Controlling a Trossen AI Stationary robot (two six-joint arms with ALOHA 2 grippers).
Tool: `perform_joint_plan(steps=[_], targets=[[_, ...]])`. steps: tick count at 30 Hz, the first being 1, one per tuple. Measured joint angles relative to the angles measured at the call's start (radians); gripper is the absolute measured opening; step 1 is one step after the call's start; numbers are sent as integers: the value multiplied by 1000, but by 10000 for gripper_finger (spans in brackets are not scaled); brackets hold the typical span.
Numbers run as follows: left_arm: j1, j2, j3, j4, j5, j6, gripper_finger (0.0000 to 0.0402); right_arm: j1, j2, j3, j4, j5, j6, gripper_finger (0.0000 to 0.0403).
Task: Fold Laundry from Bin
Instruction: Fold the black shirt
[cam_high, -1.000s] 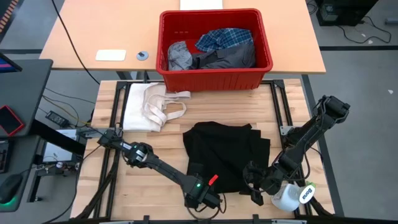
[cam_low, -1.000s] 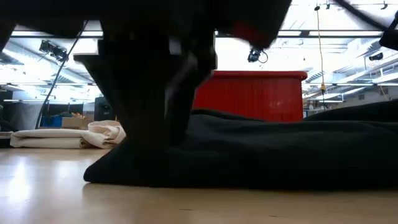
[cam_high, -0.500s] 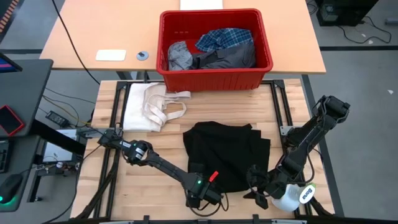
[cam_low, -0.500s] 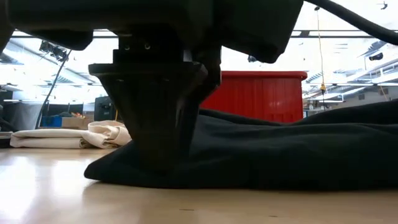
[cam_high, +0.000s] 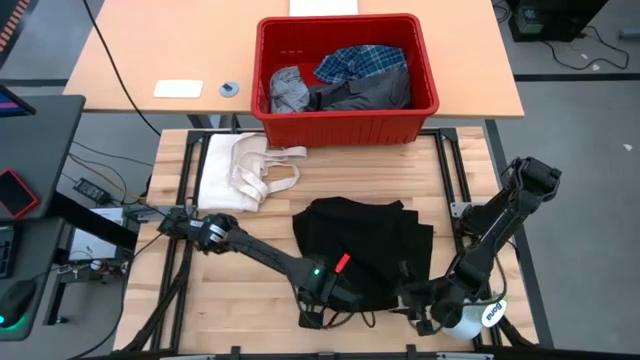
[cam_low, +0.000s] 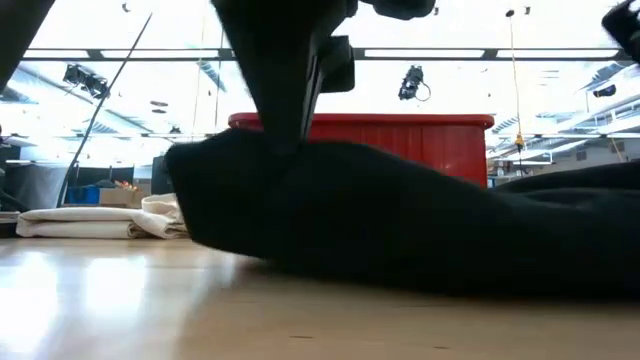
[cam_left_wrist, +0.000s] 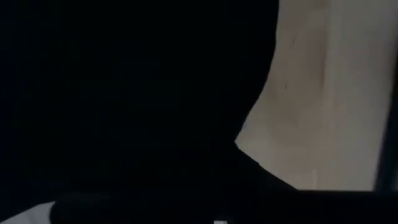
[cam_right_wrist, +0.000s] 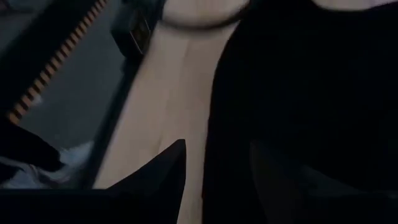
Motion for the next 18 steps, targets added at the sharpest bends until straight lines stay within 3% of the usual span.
perform_joint_plan(steps=[6,11,18], targets=[[32,-65,-2,-5,30,-46,4,-54,121,0,152,-67,-10,200],[62,-122,-1,-9,30,-106,2,-85,185,74,107,-117,2,227],[112,-186,0,-7,83,-170,1,-78,240,244,-249,174,57,227]])
